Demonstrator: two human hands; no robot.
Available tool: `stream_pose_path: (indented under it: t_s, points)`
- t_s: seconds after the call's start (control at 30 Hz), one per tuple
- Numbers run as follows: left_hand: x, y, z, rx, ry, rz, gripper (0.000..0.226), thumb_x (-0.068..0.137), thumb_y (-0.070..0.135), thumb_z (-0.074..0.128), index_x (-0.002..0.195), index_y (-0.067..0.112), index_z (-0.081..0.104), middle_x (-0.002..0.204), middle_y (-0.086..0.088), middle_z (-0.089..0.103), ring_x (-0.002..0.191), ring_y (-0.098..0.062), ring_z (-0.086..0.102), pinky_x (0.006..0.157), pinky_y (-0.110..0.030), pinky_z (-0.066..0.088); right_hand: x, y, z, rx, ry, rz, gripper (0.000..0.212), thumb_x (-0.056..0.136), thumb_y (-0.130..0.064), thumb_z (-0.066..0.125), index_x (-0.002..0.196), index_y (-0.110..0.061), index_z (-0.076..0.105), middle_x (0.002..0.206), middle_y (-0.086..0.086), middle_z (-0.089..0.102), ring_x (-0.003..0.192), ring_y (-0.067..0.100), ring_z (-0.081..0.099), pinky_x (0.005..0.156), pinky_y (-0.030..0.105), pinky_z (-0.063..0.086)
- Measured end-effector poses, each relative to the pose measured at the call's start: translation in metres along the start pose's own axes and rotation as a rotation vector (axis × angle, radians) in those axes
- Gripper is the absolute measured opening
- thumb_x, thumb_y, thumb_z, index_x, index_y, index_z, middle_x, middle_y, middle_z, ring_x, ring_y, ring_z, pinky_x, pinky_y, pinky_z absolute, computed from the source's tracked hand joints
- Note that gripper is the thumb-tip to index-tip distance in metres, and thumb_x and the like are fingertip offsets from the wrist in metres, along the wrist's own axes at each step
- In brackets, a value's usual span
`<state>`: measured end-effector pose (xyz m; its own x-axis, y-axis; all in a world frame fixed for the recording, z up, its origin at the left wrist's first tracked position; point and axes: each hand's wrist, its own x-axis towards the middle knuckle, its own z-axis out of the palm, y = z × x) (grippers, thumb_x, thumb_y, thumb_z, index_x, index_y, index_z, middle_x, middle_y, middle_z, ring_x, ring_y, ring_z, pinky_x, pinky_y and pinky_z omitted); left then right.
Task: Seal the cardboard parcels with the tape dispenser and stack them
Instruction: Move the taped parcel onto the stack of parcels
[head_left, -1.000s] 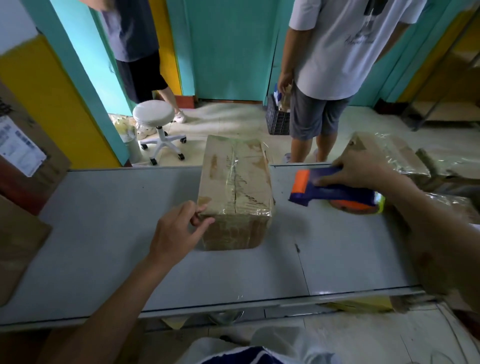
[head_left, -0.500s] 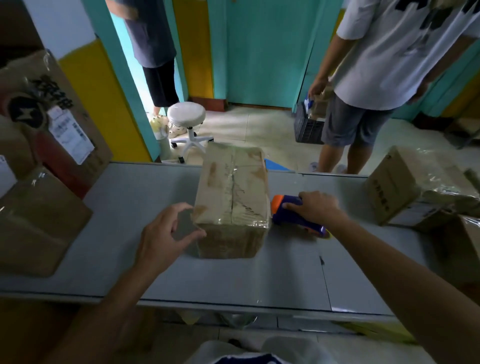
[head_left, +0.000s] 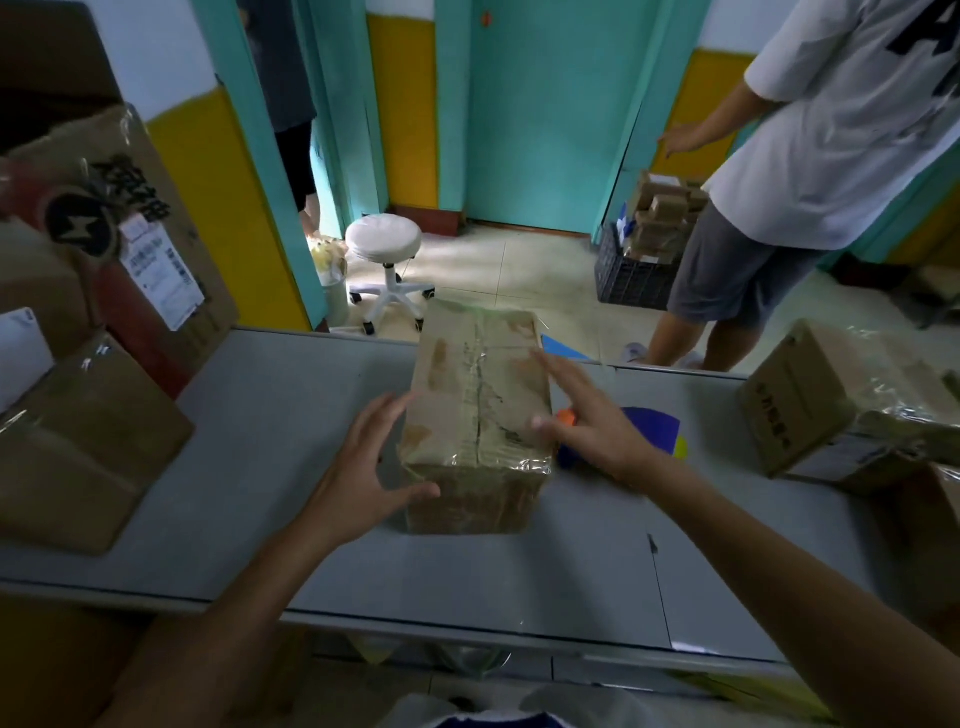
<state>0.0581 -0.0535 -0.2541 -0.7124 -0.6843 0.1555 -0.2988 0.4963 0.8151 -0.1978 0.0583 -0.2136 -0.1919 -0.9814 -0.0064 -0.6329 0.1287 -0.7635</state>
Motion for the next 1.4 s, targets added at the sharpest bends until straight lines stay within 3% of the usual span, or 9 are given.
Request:
stream_pose_path:
  t_s: [0.13, 0.3, 0.43, 0.5, 0.73, 0.9, 1.0, 1.13, 1.4]
  points:
    - [0.000, 0.002, 0.014, -0.169, -0.002, -0.034, 0.063, 0.065, 0.057, 0.071, 0.116, 0.071, 0.036, 0.135, 0.032, 0.037, 0.121, 0.013, 0.038, 0.093, -0.013, 0.044, -0.005, -0.005, 0.028, 0.059, -0.092, 0.022, 0.095, 0.056, -0.073, 0.063, 0.139, -0.052, 0.023, 0.152, -0.018, -0.019, 0.138, 0.009, 0.002, 0.112, 0.032, 0.024]
    - [-0.001, 0.008, 0.012, -0.201, 0.068, -0.073, 0.075, 0.065, 0.040, 0.073, 0.121, 0.068, 0.032, 0.129, 0.029, 0.041, 0.114, 0.014, 0.042, 0.083, -0.004, 0.042, 0.005, -0.007, 0.025, 0.329, 0.057, 0.172, 0.101, 0.066, -0.071, 0.061, 0.148, -0.038, 0.012, 0.157, -0.008, 0.008, 0.139, 0.013, 0.019, 0.110, 0.037, 0.030]
    - [-0.006, 0.026, 0.017, -0.358, 0.091, -0.094, 0.105, 0.051, 0.061, 0.080, 0.133, 0.054, 0.014, 0.131, 0.032, 0.034, 0.112, 0.024, 0.040, 0.089, -0.007, 0.042, 0.017, -0.031, 0.028, 0.554, 0.074, 0.234, 0.075, 0.085, -0.031, 0.068, 0.143, -0.027, 0.022, 0.138, 0.005, 0.046, 0.108, 0.011, 0.056, 0.089, 0.022, 0.051]
    - [-0.011, 0.041, 0.011, -0.403, 0.163, -0.052, 0.115, 0.041, 0.069, 0.079, 0.135, 0.046, 0.016, 0.130, 0.026, 0.038, 0.112, 0.018, 0.045, 0.086, -0.007, 0.042, 0.018, -0.047, 0.027, 0.536, 0.090, 0.174, 0.077, 0.082, -0.024, 0.070, 0.142, -0.028, 0.023, 0.126, -0.002, 0.053, 0.105, 0.014, 0.057, 0.093, 0.032, 0.050]
    - [0.007, 0.149, 0.025, -0.384, 0.179, 0.197, 0.112, 0.057, 0.062, 0.075, 0.139, 0.034, 0.003, 0.134, 0.026, 0.042, 0.113, 0.018, 0.043, 0.088, -0.003, 0.036, -0.028, -0.080, -0.067, 0.703, 0.261, -0.044, 0.064, 0.080, -0.030, 0.064, 0.136, -0.029, 0.033, 0.130, 0.000, 0.054, 0.115, 0.017, 0.058, 0.093, 0.032, 0.051]
    - [0.011, 0.204, 0.101, -0.469, 0.185, 0.127, 0.146, 0.026, 0.079, 0.072, 0.141, -0.001, 0.032, 0.100, 0.022, 0.056, 0.085, 0.024, 0.053, 0.072, 0.002, 0.039, -0.108, -0.040, -0.137, 0.603, 0.436, 0.065, 0.067, 0.095, -0.029, 0.052, 0.150, -0.028, 0.014, 0.146, -0.005, 0.040, 0.125, 0.011, 0.049, 0.102, 0.029, 0.044]
    - [-0.005, 0.219, 0.159, -0.487, 0.105, 0.145, 0.122, 0.041, 0.062, 0.081, 0.144, 0.031, 0.023, 0.117, 0.026, 0.056, 0.106, 0.011, 0.054, 0.086, -0.010, 0.044, -0.163, -0.007, -0.155, 0.540, 0.471, 0.182, 0.061, 0.097, -0.032, 0.048, 0.149, -0.031, 0.017, 0.138, -0.010, 0.046, 0.115, 0.006, 0.054, 0.098, 0.023, 0.047]
    - [-0.049, 0.230, 0.221, -0.529, 0.071, 0.115, 0.098, 0.048, 0.043, 0.077, 0.132, 0.045, 0.026, 0.124, 0.037, 0.047, 0.111, 0.014, 0.048, 0.084, -0.005, 0.040, -0.224, 0.028, -0.152, 0.389, 0.419, 0.334, 0.054, 0.099, -0.032, 0.043, 0.143, -0.044, 0.015, 0.094, -0.032, 0.041, 0.079, -0.012, 0.047, 0.055, -0.004, 0.038]
    - [-0.066, 0.238, 0.276, -0.504, 0.034, 0.020, 0.100, 0.054, 0.047, 0.076, 0.136, 0.053, 0.019, 0.139, 0.020, 0.042, 0.119, 0.008, 0.047, 0.086, -0.007, 0.043, -0.265, 0.079, -0.160, 0.144, 0.373, 0.434, 0.043, 0.097, -0.037, 0.046, 0.138, -0.031, 0.037, 0.106, -0.010, 0.057, 0.079, -0.006, 0.051, 0.053, 0.002, 0.039]
